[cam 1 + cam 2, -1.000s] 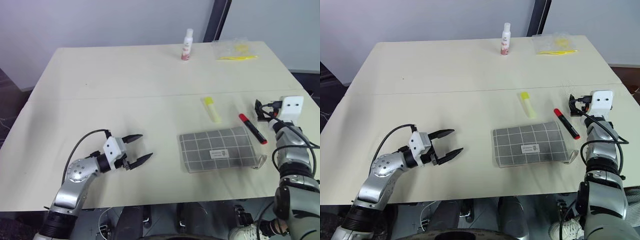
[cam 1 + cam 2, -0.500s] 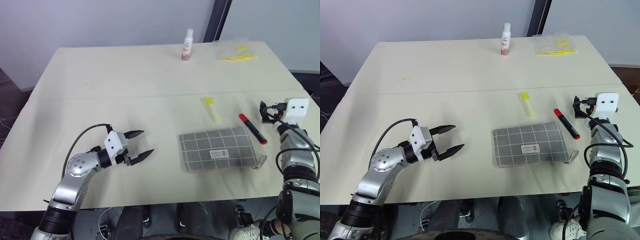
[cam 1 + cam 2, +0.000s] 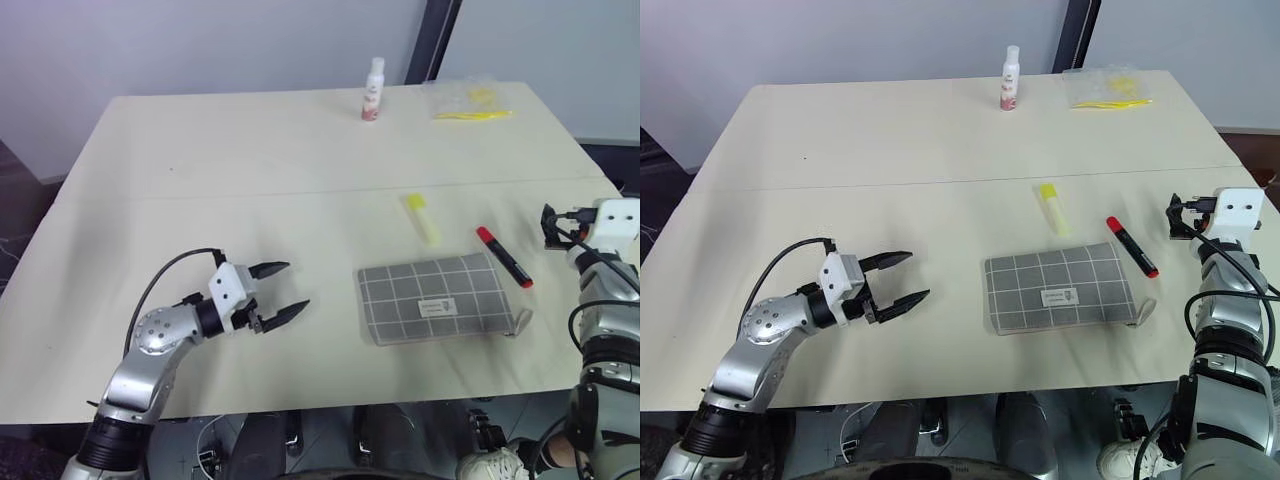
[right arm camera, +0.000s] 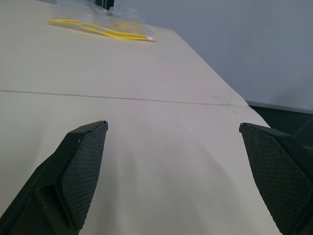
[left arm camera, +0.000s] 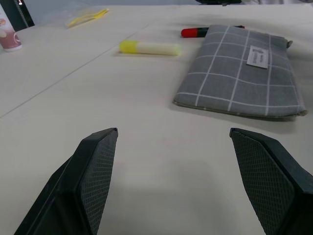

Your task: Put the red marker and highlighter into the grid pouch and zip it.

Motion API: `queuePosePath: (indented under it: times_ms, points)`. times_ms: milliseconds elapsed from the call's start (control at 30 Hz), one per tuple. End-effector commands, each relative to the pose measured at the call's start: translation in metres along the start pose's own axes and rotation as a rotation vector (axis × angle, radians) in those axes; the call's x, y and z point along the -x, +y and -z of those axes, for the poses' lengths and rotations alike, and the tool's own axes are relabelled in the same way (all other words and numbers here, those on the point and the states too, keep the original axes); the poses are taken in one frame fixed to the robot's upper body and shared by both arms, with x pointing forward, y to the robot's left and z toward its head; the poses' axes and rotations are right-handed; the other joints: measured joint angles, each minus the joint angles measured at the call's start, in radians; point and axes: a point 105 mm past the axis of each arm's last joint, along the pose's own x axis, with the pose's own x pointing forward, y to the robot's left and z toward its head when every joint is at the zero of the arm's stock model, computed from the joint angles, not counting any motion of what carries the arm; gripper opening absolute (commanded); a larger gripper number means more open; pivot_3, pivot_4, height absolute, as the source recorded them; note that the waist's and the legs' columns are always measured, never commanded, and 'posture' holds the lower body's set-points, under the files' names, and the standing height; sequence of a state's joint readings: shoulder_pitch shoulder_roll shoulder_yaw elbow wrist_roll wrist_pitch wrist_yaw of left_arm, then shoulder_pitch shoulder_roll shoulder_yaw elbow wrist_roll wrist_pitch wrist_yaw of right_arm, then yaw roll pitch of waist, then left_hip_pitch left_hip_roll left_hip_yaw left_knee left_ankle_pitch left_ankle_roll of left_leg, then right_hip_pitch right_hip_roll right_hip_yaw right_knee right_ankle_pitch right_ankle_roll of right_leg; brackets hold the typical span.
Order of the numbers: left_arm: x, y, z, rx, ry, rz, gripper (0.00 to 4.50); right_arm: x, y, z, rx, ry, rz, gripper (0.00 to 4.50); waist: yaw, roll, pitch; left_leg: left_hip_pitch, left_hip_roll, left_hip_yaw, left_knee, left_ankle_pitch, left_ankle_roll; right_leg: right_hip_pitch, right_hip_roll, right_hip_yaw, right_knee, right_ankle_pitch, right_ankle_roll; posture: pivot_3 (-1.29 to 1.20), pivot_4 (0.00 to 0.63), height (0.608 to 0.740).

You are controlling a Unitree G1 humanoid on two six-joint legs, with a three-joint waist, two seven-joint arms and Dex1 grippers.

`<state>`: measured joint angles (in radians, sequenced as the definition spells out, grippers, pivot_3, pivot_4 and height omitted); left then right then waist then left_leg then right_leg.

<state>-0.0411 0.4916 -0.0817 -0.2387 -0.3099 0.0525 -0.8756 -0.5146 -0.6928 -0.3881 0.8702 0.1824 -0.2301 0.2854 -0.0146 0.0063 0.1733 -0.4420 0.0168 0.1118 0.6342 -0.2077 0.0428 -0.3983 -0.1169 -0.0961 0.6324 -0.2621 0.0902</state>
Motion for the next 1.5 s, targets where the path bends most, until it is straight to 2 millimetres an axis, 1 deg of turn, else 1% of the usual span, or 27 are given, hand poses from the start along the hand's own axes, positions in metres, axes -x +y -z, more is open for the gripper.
queuePosePath:
  times_ms: [33,133,167,233,267,300,333,367,400,467,500,533,600,700,800,833,933,1067,1100,1267,1500]
  points:
    - [0.004,0.001,-0.010,-0.061,-0.039,0.005,3.86,0.001,0.001,-0.025,-0.018,-0.102,-0.040,4.47,0.003,0.000,0.000,0.000,0.000,0.000,0.000,0.000,0.000,0.000,0.000,0.000,0.000,0.000,0.000,0.00,0.150,0.740]
    - [0.007,0.003,-0.006,-0.145,-0.032,0.008,3.86,0.015,0.030,-0.053,-0.041,-0.200,-0.251,4.47,0.003,0.001,0.000,0.000,0.000,0.000,0.000,0.000,0.000,0.000,0.000,0.000,0.000,0.000,0.000,0.00,0.150,0.740]
    - [0.008,0.003,-0.003,-0.175,-0.030,0.011,3.86,0.026,0.046,-0.065,-0.049,-0.237,-0.356,4.47,0.004,0.001,-0.001,0.000,0.000,0.000,0.000,0.000,0.000,0.000,0.000,0.000,0.000,0.000,0.000,0.00,0.150,0.740]
    - [0.007,0.004,0.001,-0.208,-0.041,0.012,3.94,0.065,0.092,-0.077,-0.109,-0.228,-0.668,3.94,0.005,0.002,-0.001,0.000,0.000,0.000,-0.001,0.000,0.000,-0.001,-0.001,0.000,0.000,0.000,0.000,0.00,0.150,0.740]
    - [0.006,0.004,0.001,-0.215,-0.048,0.012,3.94,0.080,0.105,-0.079,-0.129,-0.210,-0.767,3.56,0.005,0.002,-0.001,0.000,0.001,-0.001,-0.002,0.000,0.000,0.000,0.000,0.000,0.000,0.000,0.000,0.00,0.150,0.740]
    - [0.005,0.002,0.003,-0.239,-0.051,0.033,3.94,0.100,0.123,-0.071,-0.090,-0.156,-0.885,3.07,0.007,0.002,-0.001,0.000,0.001,-0.001,-0.002,0.000,0.000,-0.001,0.000,0.000,0.000,0.000,0.000,0.00,0.150,0.740]
    - [0.003,-0.001,0.007,-0.279,-0.048,0.064,3.94,0.120,0.138,-0.057,0.006,-0.083,-0.990,2.54,0.008,0.002,-0.001,0.000,0.001,-0.002,-0.002,0.000,0.000,0.000,0.000,0.000,0.000,0.000,0.000,0.00,0.150,0.740]
    - [0.002,-0.005,0.011,-0.326,-0.041,0.099,3.94,0.137,0.147,-0.044,0.082,-0.019,-1.068,2.00,0.014,0.002,-0.001,0.000,0.001,-0.002,-0.002,-0.001,-0.001,0.000,0.000,0.000,-0.001,0.000,0.000,0.00,0.150,0.740]
    - [-0.001,-0.009,0.015,-0.368,-0.041,0.144,3.94,0.146,0.152,-0.034,0.131,0.033,-1.106,1.46,0.019,0.002,-0.001,0.000,0.001,-0.001,-0.001,-0.002,-0.002,-0.001,-0.001,0.000,-0.001,-0.001,-0.002,0.00,0.150,0.740]
    - [-0.007,-0.014,0.018,-0.395,-0.058,0.192,3.94,0.148,0.152,-0.024,0.176,0.088,-1.104,0.44,0.025,0.001,-0.001,0.000,0.001,-0.001,-0.001,-0.002,-0.002,-0.004,-0.001,0.000,-0.004,-0.002,-0.004,0.00,0.150,0.740]
    - [-0.013,-0.018,0.019,-0.428,-0.074,0.231,3.94,0.146,0.150,-0.017,0.237,0.102,-1.096,0.03,0.027,0.002,-0.001,-0.001,0.000,0.000,0.001,-0.003,-0.002,-0.005,-0.003,0.000,-0.004,-0.002,-0.005,0.00,0.150,0.740]
    - [-0.018,-0.020,0.020,-0.452,-0.086,0.258,3.94,0.144,0.149,-0.012,0.282,0.110,-1.094,0.03,0.027,0.001,-0.001,-0.001,0.000,0.001,0.001,-0.003,-0.001,-0.006,-0.004,0.000,-0.004,-0.001,-0.006,0.00,0.150,0.740]
    - [-0.034,-0.024,0.023,-0.490,-0.114,0.313,3.94,0.137,0.144,-0.003,0.346,0.137,-1.068,0.03,0.031,0.001,-0.001,-0.001,0.000,0.001,0.001,-0.003,-0.001,-0.005,-0.004,-0.001,-0.007,0.000,-0.006,0.00,0.150,0.740]
    - [-0.050,-0.028,0.027,-0.535,-0.134,0.386,3.94,0.132,0.144,0.003,0.415,0.149,-1.068,0.03,0.030,0.000,-0.001,-0.002,0.000,0.001,0.001,-0.003,-0.001,-0.005,-0.004,-0.002,-0.008,0.002,-0.006,0.00,0.150,0.740]
    - [-0.064,-0.033,0.028,-0.565,-0.158,0.440,3.94,0.130,0.150,0.000,0.412,0.131,-1.074,0.03,0.029,0.000,-0.001,-0.002,0.000,0.001,0.001,-0.002,0.000,-0.004,-0.003,-0.002,-0.008,0.003,-0.004,0.00,0.150,0.740]
    - [-0.068,-0.035,0.028,-0.573,-0.165,0.456,3.94,0.130,0.151,0.000,0.407,0.128,-1.073,0.03,0.029,0.000,-0.001,-0.002,0.000,0.001,0.001,-0.002,0.002,-0.003,-0.003,-0.002,-0.007,0.005,-0.001,0.00,0.150,0.740]
    - [-0.080,-0.042,0.026,-0.605,-0.185,0.503,3.94,0.133,0.153,0.006,0.442,0.139,-1.085,0.03,0.029,0.000,-0.001,-0.002,0.000,0.001,0.001,-0.002,0.003,-0.003,-0.002,-0.004,-0.004,0.006,0.001,0.00,0.150,0.740]
    - [-0.101,-0.051,0.017,-0.589,-0.232,0.534,3.94,0.135,0.155,0.007,0.430,0.137,-1.084,0.03,0.031,0.000,-0.001,-0.002,0.001,-0.003,0.009,-0.004,0.003,-0.003,-0.002,-0.009,-0.004,0.005,0.000,0.00,0.150,0.740]
    - [-0.104,-0.052,0.016,-0.588,-0.235,0.541,3.94,0.136,0.154,0.008,0.432,0.138,-1.083,0.03,0.031,0.000,-0.001,-0.002,0.002,-0.004,0.011,-0.005,0.003,-0.001,-0.002,-0.010,-0.004,0.003,-0.003,0.00,0.150,0.740]
    - [-0.120,-0.057,0.017,-0.610,-0.189,0.631,3.94,0.132,0.152,0.010,0.430,0.133,-1.059,0.03,0.029,0.000,-0.001,-0.002,0.002,-0.004,0.013,-0.006,0.004,0.003,-0.003,-0.011,-0.010,0.005,-0.001,0.00,0.150,0.740]
    - [-0.131,-0.072,0.016,-0.677,-0.149,0.794,3.94,0.124,0.151,0.010,0.425,0.118,-1.033,0.03,0.029,-0.001,-0.001,-0.003,0.002,-0.004,0.013,-0.006,0.007,0.003,-0.003,-0.013,-0.010,0.007,0.003,0.00,0.150,0.740]
